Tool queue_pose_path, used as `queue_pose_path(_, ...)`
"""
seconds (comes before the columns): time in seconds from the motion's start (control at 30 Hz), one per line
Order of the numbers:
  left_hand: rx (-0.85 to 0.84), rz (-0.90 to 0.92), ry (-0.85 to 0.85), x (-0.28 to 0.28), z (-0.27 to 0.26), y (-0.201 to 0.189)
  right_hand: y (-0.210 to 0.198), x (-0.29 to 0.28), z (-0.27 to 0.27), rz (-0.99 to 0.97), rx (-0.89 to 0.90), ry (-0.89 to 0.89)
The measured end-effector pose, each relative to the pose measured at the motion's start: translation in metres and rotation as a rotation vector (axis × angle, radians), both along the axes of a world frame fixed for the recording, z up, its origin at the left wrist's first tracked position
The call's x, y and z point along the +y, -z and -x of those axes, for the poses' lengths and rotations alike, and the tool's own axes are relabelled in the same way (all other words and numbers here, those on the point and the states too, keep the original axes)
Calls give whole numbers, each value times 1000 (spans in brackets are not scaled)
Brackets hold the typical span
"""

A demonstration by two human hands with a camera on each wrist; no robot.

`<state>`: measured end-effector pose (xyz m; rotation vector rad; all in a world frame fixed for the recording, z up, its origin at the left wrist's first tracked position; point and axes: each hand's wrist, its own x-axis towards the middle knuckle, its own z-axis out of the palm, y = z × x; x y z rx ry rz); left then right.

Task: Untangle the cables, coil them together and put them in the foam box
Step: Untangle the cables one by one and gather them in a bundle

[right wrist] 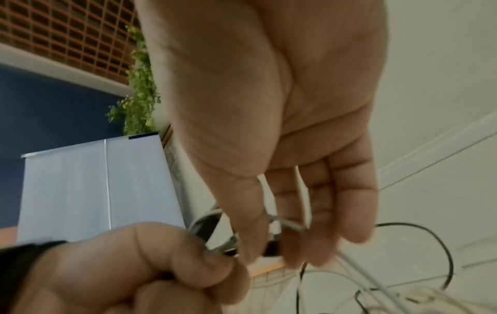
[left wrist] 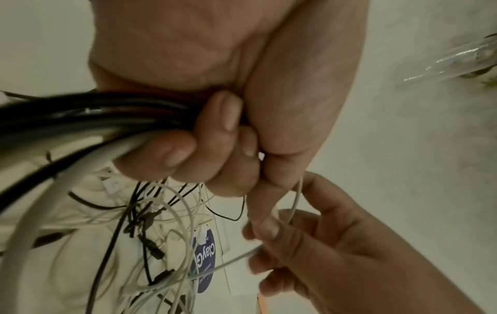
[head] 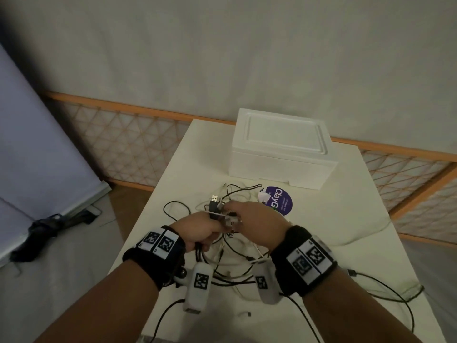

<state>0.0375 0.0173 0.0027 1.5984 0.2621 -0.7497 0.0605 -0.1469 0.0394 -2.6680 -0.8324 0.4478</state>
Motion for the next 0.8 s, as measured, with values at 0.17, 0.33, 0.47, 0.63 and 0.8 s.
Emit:
queue_pose_path(0.17,79,-23,59,-3,7,0,-4,-3,-14,-98,66,-6)
queue_pose_path(0.33,29,-77,80,-8,10,0,1,-22,-38,-163,-128,488)
queue_pose_path(0.47,-63,-30,15,-14,9,-3,-1,-24,-29,-151,-234,248)
queue_pose_path(0.63,-166,20,203,-30,7,-25,5,12,-3,-520,-9,-27)
queue_pose_path(0.8,-255,-59,219,-33,10,-21,-2,23,6,-715,18,37)
